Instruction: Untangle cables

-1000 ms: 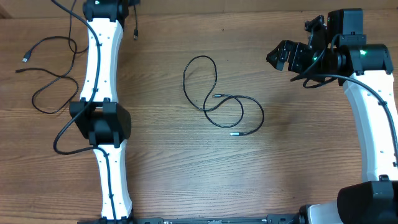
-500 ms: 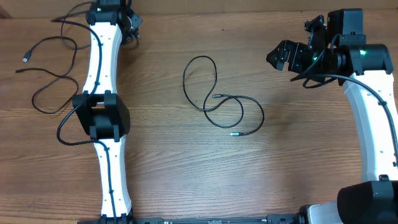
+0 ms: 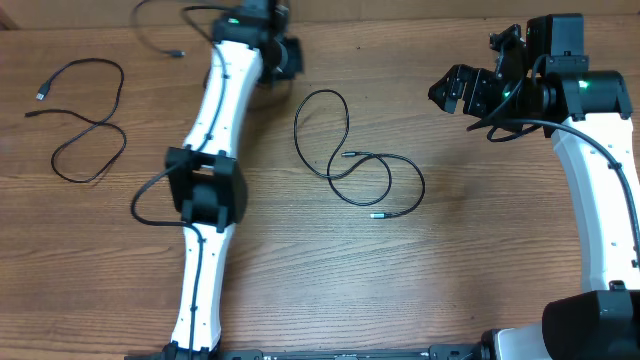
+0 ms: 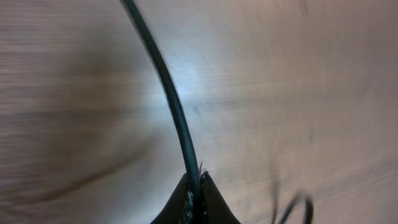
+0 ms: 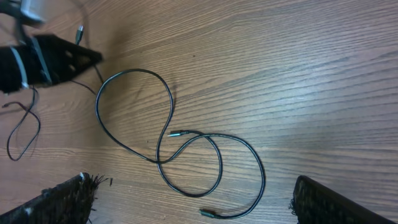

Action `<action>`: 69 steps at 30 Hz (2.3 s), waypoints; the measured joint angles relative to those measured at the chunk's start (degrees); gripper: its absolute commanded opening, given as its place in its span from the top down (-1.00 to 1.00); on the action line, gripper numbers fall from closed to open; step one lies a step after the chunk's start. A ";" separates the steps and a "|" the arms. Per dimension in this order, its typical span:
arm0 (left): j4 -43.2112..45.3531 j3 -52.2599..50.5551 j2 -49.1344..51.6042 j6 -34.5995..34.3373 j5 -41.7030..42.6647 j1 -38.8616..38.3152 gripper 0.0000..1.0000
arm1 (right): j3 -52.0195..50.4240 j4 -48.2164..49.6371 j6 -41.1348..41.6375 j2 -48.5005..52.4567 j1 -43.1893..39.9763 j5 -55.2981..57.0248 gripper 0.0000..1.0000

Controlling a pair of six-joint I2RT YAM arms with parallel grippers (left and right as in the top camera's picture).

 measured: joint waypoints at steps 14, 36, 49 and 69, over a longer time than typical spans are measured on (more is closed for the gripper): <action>-10.60 0.00 0.00 -3.76 -23.21 3.76 0.91 | 0.00 0.00 0.02 0.00 0.00 0.00 -0.99; -1.20 0.00 0.00 -10.45 -28.94 23.10 -0.23 | 0.00 -0.02 -0.02 0.00 0.00 0.00 -1.00; -5.86 0.31 0.00 -11.63 -17.70 22.56 -0.99 | 0.00 -0.02 0.00 0.00 0.00 0.00 -1.00; -9.81 22.95 -7.41 -8.92 15.69 22.10 -1.00 | 0.00 0.00 -0.02 0.00 0.00 0.00 -1.00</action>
